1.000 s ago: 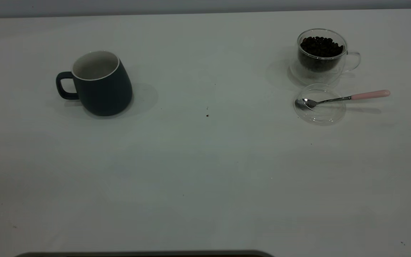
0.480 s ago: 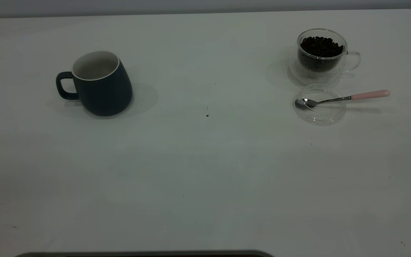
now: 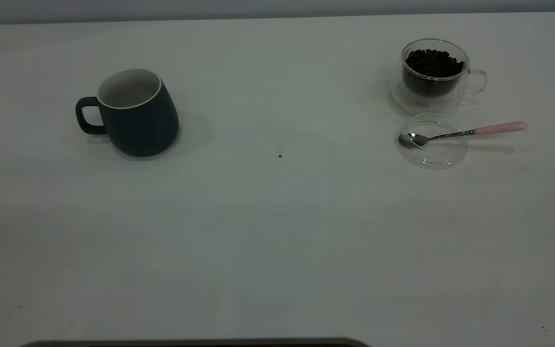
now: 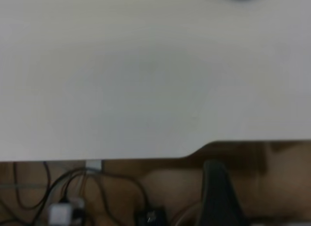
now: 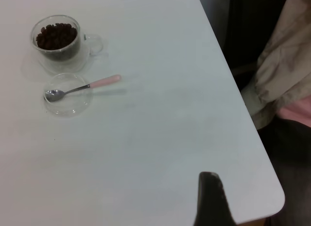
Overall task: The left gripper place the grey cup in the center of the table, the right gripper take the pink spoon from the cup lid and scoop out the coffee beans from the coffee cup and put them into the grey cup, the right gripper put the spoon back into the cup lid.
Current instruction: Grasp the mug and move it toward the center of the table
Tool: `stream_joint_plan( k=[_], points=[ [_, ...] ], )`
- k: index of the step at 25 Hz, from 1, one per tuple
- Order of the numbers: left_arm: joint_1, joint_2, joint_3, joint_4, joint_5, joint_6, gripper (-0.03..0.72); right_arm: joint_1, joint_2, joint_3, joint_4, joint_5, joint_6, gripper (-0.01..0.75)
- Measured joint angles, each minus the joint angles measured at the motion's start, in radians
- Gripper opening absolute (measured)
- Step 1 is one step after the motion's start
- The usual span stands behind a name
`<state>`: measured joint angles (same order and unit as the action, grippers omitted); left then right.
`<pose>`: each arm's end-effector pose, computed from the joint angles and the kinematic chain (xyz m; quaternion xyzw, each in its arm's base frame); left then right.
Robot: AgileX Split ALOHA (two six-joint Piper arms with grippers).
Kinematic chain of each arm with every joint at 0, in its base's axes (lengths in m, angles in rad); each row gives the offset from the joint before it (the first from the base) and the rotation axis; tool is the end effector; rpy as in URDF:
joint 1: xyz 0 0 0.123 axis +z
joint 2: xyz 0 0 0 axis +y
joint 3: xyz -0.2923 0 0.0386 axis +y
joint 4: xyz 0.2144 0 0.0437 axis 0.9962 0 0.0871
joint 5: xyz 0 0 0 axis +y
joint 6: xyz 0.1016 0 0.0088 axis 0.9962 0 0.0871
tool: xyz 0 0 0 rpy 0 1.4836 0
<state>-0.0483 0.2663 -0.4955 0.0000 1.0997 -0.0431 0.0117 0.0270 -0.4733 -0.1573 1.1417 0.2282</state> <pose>-0.0008 0.0000 0.2564 0.0024 0.9235 -0.0175 0.3833 -0.0334 -0.0149 0.2441 0.0995 0.8780 -0.0227 0.4676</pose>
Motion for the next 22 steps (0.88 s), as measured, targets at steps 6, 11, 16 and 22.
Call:
stream_joint_plan(
  k=[6,11,16,22],
  points=[
    [0.001,0.323,-0.035,0.02,-0.186,0.128,0.516,0.0,0.0,0.0,0.0,0.0,0.0,0.531],
    [0.001,0.626,-0.121,0.037,-0.346,0.136,0.516,0.0,0.0,0.0,0.0,0.0,0.001,0.531],
    [0.002,0.973,-0.243,0.054,-0.486,0.129,0.516,0.0,0.0,0.0,0.0,0.0,0.001,0.531],
    [0.002,1.377,-0.479,0.068,-0.565,0.202,0.516,0.0,0.0,0.0,0.0,0.0,0.001,0.531]
  ],
)
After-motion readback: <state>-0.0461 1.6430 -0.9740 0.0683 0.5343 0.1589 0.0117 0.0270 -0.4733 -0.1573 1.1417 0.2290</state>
